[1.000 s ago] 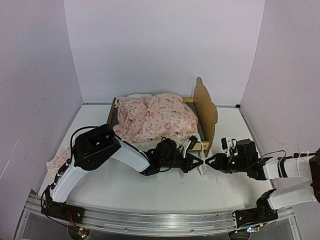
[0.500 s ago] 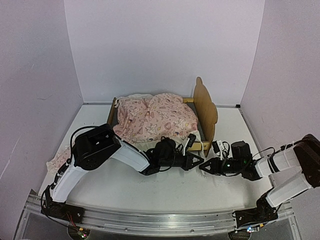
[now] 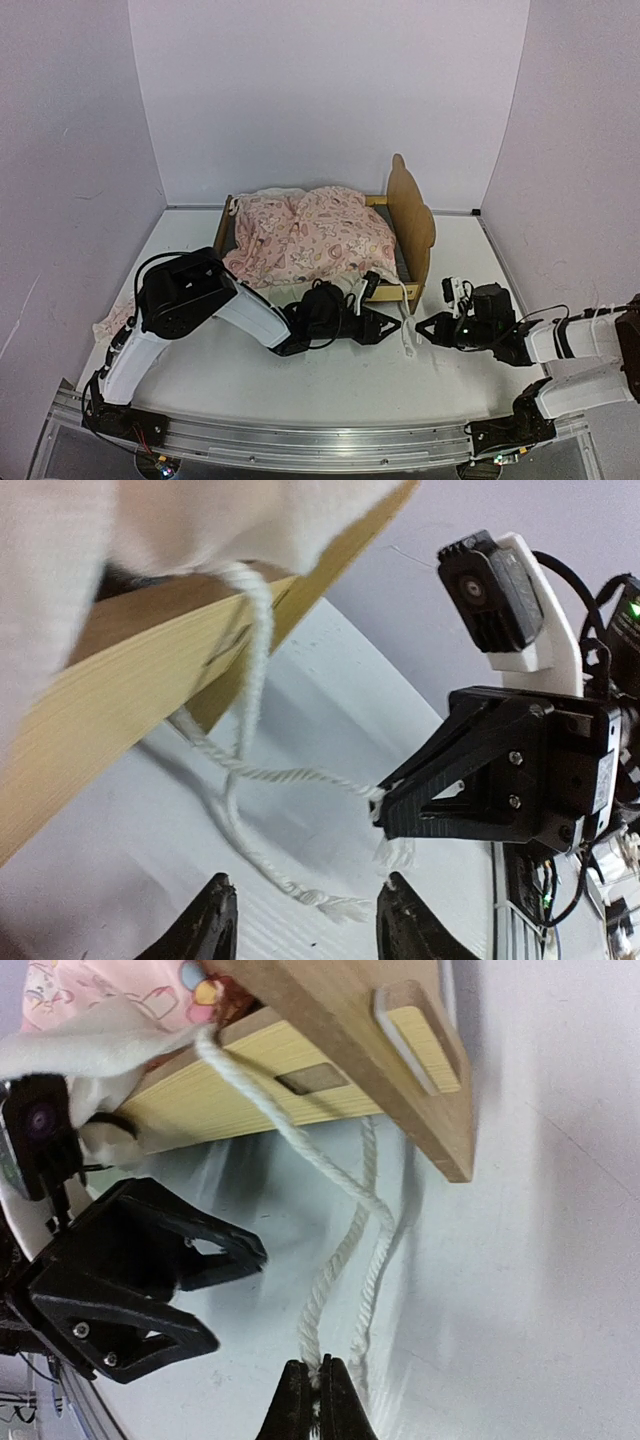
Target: Set up the pet bed
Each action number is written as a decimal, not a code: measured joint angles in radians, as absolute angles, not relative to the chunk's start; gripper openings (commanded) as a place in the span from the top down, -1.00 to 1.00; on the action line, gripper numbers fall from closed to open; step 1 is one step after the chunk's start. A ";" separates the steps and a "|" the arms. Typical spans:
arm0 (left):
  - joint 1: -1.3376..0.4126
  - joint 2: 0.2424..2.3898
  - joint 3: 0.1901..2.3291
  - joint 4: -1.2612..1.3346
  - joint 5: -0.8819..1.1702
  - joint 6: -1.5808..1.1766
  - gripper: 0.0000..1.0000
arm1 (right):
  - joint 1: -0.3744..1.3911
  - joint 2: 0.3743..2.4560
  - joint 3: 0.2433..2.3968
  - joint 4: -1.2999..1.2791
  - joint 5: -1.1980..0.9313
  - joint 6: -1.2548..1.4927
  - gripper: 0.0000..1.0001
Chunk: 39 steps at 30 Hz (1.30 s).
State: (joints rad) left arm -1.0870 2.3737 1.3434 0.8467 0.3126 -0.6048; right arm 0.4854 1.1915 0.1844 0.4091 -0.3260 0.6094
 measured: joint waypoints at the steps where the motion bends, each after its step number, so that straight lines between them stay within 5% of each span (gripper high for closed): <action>1: -1.087 2.363 1.323 0.845 0.289 -0.597 -0.10 | 0.485 1.189 0.191 0.385 -0.312 0.604 1.00; 7: -1.107 2.301 1.261 0.836 0.098 -0.559 0.17 | 0.485 1.208 0.239 0.287 -0.275 0.575 1.00; 31: -1.206 2.489 1.614 0.740 -0.339 -0.542 0.38 | 0.485 1.137 0.239 0.280 -0.353 0.561 1.00; 39: -1.212 2.526 1.703 0.681 -0.377 -0.546 0.75 | 0.485 1.122 0.239 0.276 -0.359 0.562 1.00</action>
